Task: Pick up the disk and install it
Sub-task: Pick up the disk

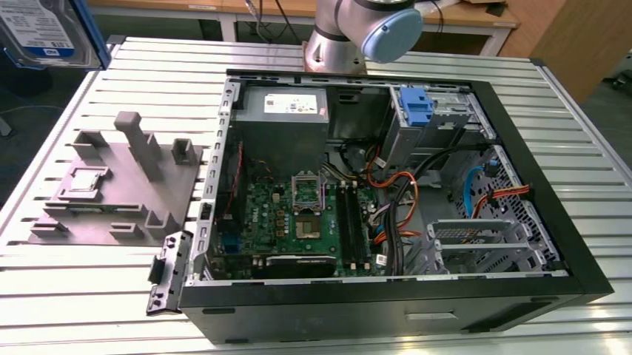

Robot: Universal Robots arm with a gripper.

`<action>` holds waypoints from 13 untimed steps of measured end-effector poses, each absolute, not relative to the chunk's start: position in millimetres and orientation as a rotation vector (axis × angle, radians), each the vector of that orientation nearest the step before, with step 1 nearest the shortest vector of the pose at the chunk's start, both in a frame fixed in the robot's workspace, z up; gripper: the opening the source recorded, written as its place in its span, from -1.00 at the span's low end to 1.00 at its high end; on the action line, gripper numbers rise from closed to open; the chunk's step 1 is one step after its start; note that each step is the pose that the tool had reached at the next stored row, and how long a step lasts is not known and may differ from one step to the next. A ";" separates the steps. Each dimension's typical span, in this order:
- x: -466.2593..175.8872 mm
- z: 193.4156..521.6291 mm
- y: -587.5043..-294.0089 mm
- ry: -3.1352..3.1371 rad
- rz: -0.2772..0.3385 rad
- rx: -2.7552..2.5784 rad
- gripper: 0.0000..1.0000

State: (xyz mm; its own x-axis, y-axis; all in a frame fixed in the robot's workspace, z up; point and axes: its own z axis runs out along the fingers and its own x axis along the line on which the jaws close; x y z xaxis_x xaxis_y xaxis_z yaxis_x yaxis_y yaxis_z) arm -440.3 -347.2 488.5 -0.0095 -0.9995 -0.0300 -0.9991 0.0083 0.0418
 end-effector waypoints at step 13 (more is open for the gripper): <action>-437.4 488.5 -347.2 -2.225 -0.080 2.205 -0.26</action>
State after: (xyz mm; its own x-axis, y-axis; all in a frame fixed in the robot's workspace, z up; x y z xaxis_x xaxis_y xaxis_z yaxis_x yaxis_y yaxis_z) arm -437.4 -347.2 488.5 -0.0096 -0.9995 -0.0300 -0.9991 0.0083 0.0418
